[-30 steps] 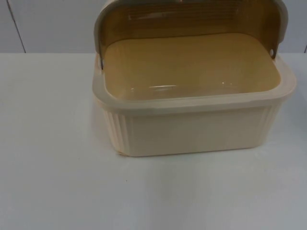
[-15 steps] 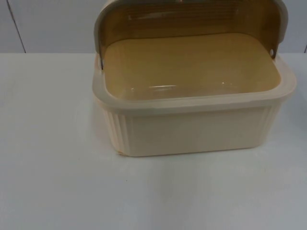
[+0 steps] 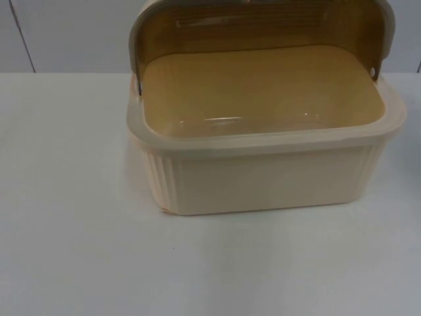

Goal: Open the box lid with the left hand, place the block into the box with the right hand, then close the box lid with the left hand.

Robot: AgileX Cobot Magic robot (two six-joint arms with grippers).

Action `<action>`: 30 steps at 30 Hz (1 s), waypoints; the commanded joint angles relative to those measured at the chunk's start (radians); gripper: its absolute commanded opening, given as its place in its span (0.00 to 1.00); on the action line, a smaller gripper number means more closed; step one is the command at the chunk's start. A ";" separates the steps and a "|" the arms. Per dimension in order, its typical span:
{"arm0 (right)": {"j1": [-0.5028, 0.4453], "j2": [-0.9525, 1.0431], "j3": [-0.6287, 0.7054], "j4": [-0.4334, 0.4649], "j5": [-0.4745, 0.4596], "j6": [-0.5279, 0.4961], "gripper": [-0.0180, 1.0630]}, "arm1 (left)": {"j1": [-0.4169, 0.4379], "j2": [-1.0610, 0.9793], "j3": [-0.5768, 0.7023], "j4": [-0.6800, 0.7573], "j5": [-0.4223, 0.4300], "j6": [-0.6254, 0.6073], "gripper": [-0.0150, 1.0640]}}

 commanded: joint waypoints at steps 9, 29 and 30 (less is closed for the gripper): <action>0.004 0.240 -0.007 0.178 0.012 -0.286 0.98 | 0.002 0.000 0.005 -0.011 0.001 -0.009 0.95; -0.031 0.547 0.055 0.287 0.065 -0.821 0.98 | 0.000 0.000 0.005 -0.011 0.000 -0.009 0.95; -0.041 0.554 0.077 0.287 0.039 -0.842 0.98 | 0.000 0.000 0.005 -0.011 0.000 -0.009 0.95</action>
